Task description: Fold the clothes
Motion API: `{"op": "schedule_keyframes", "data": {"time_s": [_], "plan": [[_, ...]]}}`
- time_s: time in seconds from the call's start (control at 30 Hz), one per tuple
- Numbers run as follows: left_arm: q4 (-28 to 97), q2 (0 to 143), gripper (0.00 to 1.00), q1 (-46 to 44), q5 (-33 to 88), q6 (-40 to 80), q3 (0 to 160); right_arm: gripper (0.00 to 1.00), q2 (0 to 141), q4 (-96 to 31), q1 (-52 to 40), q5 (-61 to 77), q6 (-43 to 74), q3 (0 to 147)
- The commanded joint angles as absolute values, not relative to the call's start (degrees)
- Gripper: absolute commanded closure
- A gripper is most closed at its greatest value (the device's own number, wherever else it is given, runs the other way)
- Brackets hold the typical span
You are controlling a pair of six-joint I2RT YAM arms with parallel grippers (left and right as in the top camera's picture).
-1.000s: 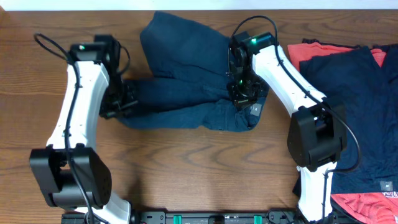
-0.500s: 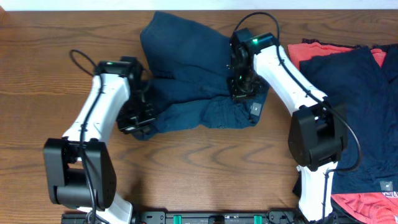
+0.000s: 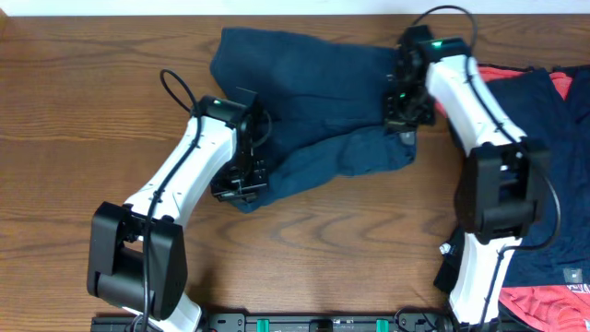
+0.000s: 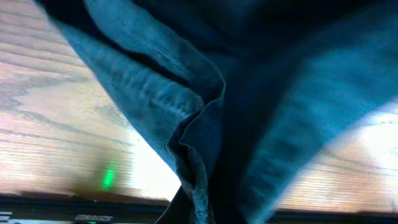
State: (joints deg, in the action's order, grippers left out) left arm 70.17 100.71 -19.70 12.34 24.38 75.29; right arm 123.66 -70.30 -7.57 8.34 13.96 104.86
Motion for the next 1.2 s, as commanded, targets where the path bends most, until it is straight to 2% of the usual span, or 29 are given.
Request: {"op": "schedule_keyframes", "data": {"time_s": [0.0,0.17,0.37,0.77,1.17], "plan": [[69.9,100.0,0.94,-21.4,13.3,26.3,75.1,0.99,122.2,-69.0,-2.7,5.4,15.6,104.9],[63.2,100.0,0.94,-22.2,12.6,27.0,75.1,0.99,121.7,-68.6,-0.2,6.7,10.9,105.3],[54.2,100.0,0.94,-22.0,8.2,27.6,75.1,0.99,116.6,-67.9,-3.3,5.0,9.3,105.3],[47.7,93.3,0.94,-22.0,-10.8,27.7,75.5,0.99,102.7,-66.0,-11.9,-5.4,9.9,105.3],[43.5,82.7,0.94,-19.0,-16.7,26.0,75.7,0.99,102.7,-68.8,-11.7,-5.8,13.7,105.3]]}}
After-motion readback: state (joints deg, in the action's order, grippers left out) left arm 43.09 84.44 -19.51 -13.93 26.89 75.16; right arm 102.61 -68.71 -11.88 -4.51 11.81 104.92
